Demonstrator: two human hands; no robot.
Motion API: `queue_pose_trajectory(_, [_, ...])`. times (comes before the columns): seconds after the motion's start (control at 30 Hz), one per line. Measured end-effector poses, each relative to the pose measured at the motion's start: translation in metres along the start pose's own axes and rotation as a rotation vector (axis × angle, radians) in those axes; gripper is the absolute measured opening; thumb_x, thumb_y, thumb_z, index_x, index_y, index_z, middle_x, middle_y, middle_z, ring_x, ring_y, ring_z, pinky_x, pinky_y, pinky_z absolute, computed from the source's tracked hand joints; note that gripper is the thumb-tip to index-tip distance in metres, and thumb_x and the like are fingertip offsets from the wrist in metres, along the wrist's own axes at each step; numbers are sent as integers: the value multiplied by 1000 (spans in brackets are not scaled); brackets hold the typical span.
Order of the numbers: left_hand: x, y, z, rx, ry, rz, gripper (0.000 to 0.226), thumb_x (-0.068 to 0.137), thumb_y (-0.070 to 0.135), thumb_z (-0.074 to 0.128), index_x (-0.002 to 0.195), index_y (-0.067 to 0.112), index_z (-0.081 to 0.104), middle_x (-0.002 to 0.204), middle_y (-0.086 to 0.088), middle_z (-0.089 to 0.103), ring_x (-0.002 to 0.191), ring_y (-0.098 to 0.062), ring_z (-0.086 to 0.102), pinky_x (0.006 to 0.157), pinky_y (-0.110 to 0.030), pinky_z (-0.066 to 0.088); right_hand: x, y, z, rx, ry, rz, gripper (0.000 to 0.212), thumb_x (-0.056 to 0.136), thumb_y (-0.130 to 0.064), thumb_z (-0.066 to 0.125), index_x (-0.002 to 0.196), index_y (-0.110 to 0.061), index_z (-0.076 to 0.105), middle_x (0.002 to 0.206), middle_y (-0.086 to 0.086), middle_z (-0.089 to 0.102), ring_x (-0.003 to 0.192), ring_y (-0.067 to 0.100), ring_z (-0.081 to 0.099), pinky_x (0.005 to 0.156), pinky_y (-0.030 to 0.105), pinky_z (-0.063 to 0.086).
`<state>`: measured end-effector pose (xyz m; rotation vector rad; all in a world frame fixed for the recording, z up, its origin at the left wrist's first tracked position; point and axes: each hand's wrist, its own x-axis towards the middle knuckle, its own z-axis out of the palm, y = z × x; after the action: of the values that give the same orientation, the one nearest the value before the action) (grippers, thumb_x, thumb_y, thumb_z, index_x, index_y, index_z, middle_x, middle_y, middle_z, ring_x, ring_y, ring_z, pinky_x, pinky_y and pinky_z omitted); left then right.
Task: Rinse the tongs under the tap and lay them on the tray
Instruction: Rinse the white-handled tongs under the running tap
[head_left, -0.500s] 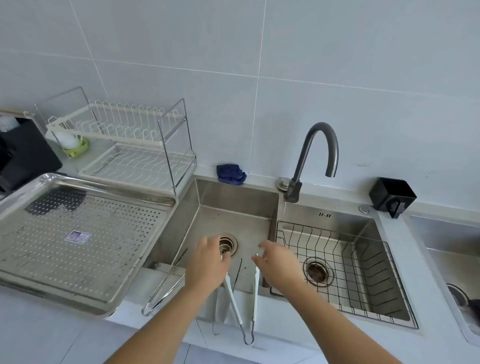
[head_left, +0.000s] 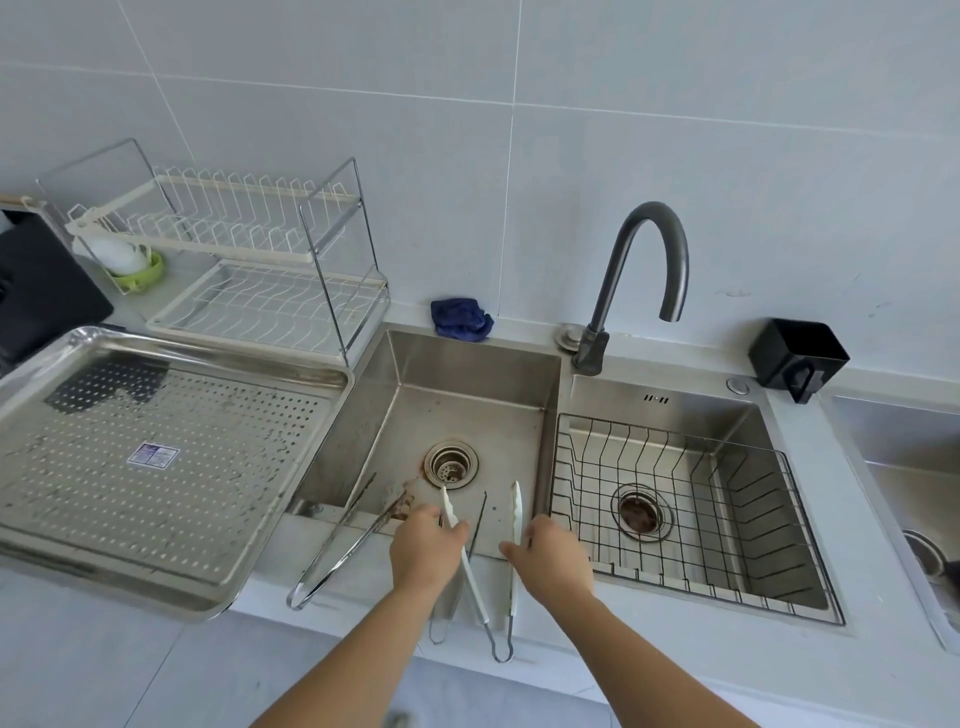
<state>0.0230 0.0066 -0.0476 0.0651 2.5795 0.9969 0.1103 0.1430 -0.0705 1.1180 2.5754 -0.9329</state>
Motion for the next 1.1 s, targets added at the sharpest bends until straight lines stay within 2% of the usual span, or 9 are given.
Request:
queue_pose_trajectory(0.1, [-4, 1, 2, 12, -9, 8, 16, 88, 24, 69, 101, 15, 72, 75, 6, 65, 68, -16, 58, 54, -28, 37, 1, -2, 4, -13, -28, 6, 28, 93, -41, 64, 104, -16, 59, 93, 1, 69, 84, 22, 65, 66, 30, 48])
queue_pose_trajectory(0.27, [-7, 2, 4, 6, -6, 48, 20, 91, 21, 66, 110, 15, 70, 91, 1, 72, 73, -17, 60, 53, -24, 35, -1, -4, 8, 26, -34, -10, 16, 90, -27, 60, 98, -13, 58, 85, 2, 67, 77, 23, 63, 57, 29, 44])
queue_pose_trajectory(0.37, [-9, 3, 3, -18, 6, 82, 23, 91, 21, 66, 113, 15, 69, 90, 1, 71, 78, -18, 63, 60, -29, 38, -2, -3, 4, 72, -1, -28, 15, 89, -25, 60, 99, -14, 60, 84, 0, 68, 73, 20, 63, 55, 28, 45])
queue_pose_trajectory(0.57, [-13, 17, 1, -118, 14, 174, 46, 89, 23, 68, 133, 24, 57, 90, 7, 65, 80, -10, 60, 60, -21, 40, 2, -10, -18, 175, 65, -43, 11, 89, -25, 60, 94, -15, 59, 74, 0, 67, 65, 22, 69, 57, 34, 57])
queue_pose_trajectory(0.67, [-13, 26, 0, -166, 1, 205, 61, 88, 20, 69, 144, 30, 46, 87, 9, 64, 77, -10, 65, 64, -33, 55, 6, -16, -29, 180, 126, -58, 18, 90, -28, 63, 100, -14, 60, 67, -6, 62, 53, 9, 59, 47, 22, 41])
queue_pose_trajectory(0.73, [-11, 30, 0, -233, -22, 219, 66, 89, 16, 68, 146, 35, 42, 86, 9, 63, 71, -17, 70, 66, -45, 61, 8, -22, -35, 195, 164, -68, 17, 89, -28, 64, 98, -15, 58, 65, -7, 58, 55, 9, 54, 48, 22, 37])
queue_pose_trajectory(0.87, [2, 37, -5, -345, -94, 224, 67, 94, 10, 63, 150, 38, 37, 96, 5, 64, 59, -11, 71, 60, -47, 63, 9, -30, -46, 216, 220, -63, 16, 92, -33, 64, 97, -22, 53, 66, -6, 61, 56, 12, 57, 49, 25, 40])
queue_pose_trajectory(0.97, [13, 43, -10, -404, -143, 220, 66, 97, 9, 60, 152, 35, 36, 100, 1, 67, 59, -15, 73, 61, -48, 63, 10, -34, -53, 231, 265, -66, 21, 94, -39, 64, 104, -22, 57, 64, -4, 63, 56, 8, 57, 50, 23, 38])
queue_pose_trajectory(1.1, [26, 51, -14, -433, -163, 244, 59, 97, 6, 57, 146, 36, 41, 90, 0, 68, 54, -22, 73, 65, -51, 62, 14, -35, -67, 189, 300, -123, 31, 94, -51, 64, 110, -25, 60, 67, -10, 59, 62, 0, 55, 51, 15, 33])
